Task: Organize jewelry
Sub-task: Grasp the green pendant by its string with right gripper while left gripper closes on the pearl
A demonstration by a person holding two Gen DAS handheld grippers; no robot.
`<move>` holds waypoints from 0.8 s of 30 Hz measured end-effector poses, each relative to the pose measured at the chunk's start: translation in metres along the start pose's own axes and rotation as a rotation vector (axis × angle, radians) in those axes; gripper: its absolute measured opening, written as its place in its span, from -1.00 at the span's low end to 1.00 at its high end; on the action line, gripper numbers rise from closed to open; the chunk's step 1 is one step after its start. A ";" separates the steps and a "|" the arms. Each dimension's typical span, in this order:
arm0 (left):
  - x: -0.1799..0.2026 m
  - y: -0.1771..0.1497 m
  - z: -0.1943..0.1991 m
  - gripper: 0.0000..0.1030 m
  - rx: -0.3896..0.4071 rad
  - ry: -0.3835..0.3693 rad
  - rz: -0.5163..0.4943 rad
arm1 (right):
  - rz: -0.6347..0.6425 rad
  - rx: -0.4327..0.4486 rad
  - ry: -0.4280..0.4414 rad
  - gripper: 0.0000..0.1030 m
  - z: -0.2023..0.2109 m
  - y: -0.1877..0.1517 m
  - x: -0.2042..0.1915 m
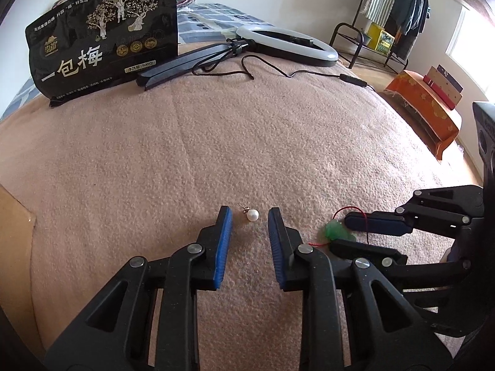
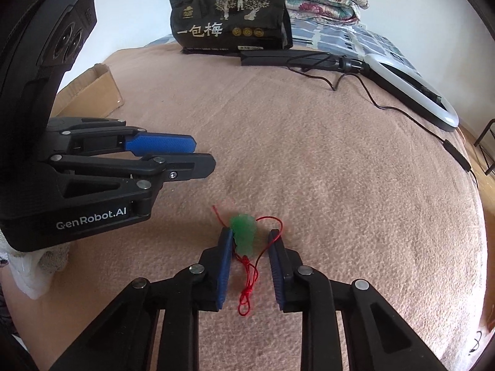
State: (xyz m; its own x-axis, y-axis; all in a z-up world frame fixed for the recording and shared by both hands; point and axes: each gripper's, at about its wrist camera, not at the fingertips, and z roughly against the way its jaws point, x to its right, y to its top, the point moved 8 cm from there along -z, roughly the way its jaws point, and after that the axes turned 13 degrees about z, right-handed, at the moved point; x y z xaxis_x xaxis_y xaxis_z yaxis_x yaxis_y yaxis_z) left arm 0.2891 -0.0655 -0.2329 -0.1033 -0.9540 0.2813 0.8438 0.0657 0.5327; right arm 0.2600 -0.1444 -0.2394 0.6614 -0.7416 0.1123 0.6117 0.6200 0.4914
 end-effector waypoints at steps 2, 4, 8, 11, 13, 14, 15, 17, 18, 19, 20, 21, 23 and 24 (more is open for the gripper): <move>0.000 0.001 -0.004 -0.54 0.003 0.002 0.002 | -0.015 -0.002 -0.008 -0.60 -0.001 -0.002 0.007; 0.001 0.001 -0.007 -0.60 0.004 0.003 -0.002 | -0.030 0.001 0.006 -0.60 -0.001 -0.003 0.011; 0.001 -0.001 -0.009 -0.79 0.008 0.007 -0.012 | -0.029 0.001 0.006 -0.60 -0.001 -0.003 0.011; 0.002 -0.001 -0.009 -0.85 0.012 0.010 -0.019 | -0.030 0.002 0.005 -0.60 -0.001 -0.002 0.010; 0.002 -0.001 -0.008 -0.85 0.012 0.007 -0.017 | -0.032 0.002 0.006 -0.61 -0.001 -0.002 0.010; 0.001 -0.001 -0.007 -0.85 0.013 0.006 -0.016 | -0.032 0.002 0.006 -0.69 0.000 -0.002 0.010; 0.001 -0.001 -0.006 -0.85 0.013 0.006 -0.016 | -0.032 0.001 0.005 -0.76 0.000 -0.002 0.010; 0.001 -0.001 -0.004 -0.86 0.015 0.006 -0.014 | -0.035 0.002 0.005 -0.76 0.000 -0.002 0.010; 0.001 -0.001 -0.003 -0.86 0.016 0.005 -0.012 | -0.038 0.002 0.005 -0.76 0.001 -0.002 0.011; 0.001 -0.001 -0.002 -0.86 0.017 0.004 -0.010 | -0.040 0.004 0.004 -0.76 0.001 -0.002 0.011; 0.002 -0.002 0.000 -0.86 0.017 0.003 -0.009 | -0.041 0.005 0.003 -0.76 0.002 -0.002 0.011; 0.002 -0.002 0.002 -0.86 0.018 0.003 -0.010 | -0.041 0.005 0.002 -0.76 0.003 -0.002 0.011; 0.003 -0.003 0.006 -0.86 0.022 0.002 -0.013 | -0.041 0.006 -0.002 -0.77 0.005 -0.002 0.011; 0.003 -0.003 0.010 -0.86 0.026 0.001 -0.013 | -0.042 0.008 -0.006 -0.77 0.006 -0.002 0.012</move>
State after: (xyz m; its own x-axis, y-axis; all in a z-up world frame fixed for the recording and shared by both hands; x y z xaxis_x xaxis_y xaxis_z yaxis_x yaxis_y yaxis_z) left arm 0.2807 -0.0654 -0.2255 -0.1141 -0.9551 0.2734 0.8284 0.0605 0.5569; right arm 0.2639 -0.1559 -0.2337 0.6328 -0.7683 0.0966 0.6353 0.5865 0.5024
